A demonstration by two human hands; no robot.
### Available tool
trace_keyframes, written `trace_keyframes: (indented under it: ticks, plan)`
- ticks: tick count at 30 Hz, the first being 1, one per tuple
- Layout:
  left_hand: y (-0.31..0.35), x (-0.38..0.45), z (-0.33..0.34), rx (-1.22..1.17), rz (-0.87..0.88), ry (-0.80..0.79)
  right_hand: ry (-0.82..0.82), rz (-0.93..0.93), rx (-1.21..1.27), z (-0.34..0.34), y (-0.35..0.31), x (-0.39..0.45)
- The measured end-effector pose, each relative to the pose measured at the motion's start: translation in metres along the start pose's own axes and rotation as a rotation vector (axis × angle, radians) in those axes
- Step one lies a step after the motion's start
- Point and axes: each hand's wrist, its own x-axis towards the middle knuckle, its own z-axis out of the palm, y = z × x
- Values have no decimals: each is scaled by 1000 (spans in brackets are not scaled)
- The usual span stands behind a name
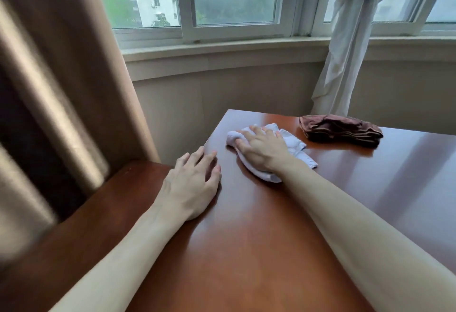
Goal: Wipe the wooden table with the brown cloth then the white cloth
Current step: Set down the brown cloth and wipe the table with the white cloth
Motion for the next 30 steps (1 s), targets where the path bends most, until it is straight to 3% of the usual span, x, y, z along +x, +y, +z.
trace_keyframes:
  ticks: [6,10,14,25,30]
  plan:
    - [6,-3,-7,-51,-57,-37,24,46,-10,1,28,115]
    - [4,-2,-7,-59,-76,-34,-17,40,-3,0,29,129]
    - [7,-4,-9,-60,-85,-30,24,-11,-16,6,19,82]
    - [8,-7,-13,-41,-91,-106,16,-266,-29,7,-34,-168]
    - [11,-10,-14,-39,-109,-117,28,-122,49,2,-39,-160]
